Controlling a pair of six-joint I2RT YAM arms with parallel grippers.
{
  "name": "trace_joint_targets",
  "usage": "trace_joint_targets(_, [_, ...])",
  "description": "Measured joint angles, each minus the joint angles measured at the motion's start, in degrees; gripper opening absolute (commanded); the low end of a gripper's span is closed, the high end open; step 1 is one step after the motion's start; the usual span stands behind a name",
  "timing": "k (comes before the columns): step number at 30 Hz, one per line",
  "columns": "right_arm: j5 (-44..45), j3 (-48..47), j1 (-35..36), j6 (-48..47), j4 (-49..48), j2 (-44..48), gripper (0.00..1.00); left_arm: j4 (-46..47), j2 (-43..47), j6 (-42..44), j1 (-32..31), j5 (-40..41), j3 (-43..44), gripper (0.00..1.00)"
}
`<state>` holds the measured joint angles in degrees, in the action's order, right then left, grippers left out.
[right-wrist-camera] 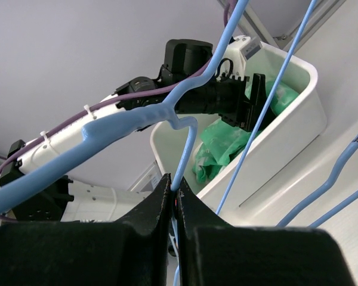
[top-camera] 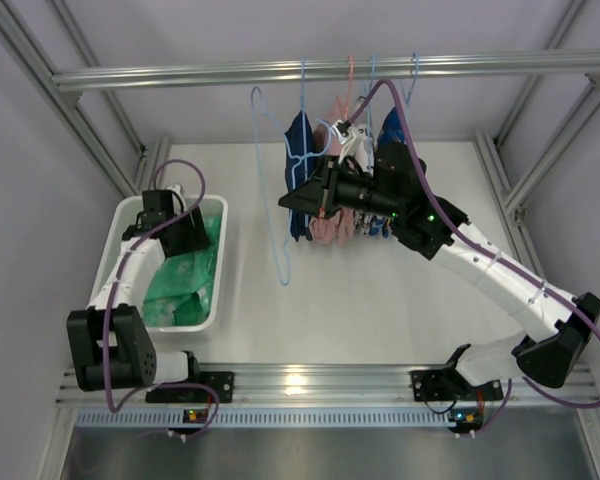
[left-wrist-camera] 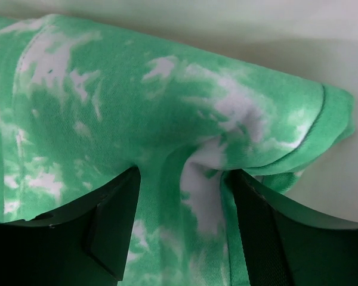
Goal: Remove the trousers from the hanger
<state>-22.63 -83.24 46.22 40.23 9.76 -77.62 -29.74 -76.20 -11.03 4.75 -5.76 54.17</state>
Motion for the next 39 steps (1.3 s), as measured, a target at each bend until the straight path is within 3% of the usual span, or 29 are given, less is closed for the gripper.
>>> trace_joint_targets(8, [0.0,0.0,-0.02,-0.09,0.07,0.0,0.0,1.31,0.0,1.95,-0.59,0.68,-1.16,0.72])
trace_joint_targets(13, [0.0,0.0,0.0,-0.11,0.04,0.0,0.0,0.0,13.79,3.34,-0.42,-7.67,-1.2,0.75])
trace_joint_targets(17, [0.04,0.0,0.0,0.11,0.07,0.0,0.0,-2.45,22.56,3.93,-0.52,-13.2,6.84,0.75])
trace_joint_targets(23, [0.33,0.02,0.24,0.48,0.02,0.02,0.0,-8.15,28.89,6.47,-0.57,-20.72,17.31,0.77])
trace_joint_targets(30, [2.62,-0.68,1.73,1.4,0.15,-0.96,0.0,-12.7,32.06,6.95,-0.68,-29.31,21.09,0.78])
trace_joint_targets(39, [10.16,-5.86,5.42,3.02,2.93,-5.49,0.0,-19.74,31.36,13.22,-0.68,-32.79,24.17,0.78])
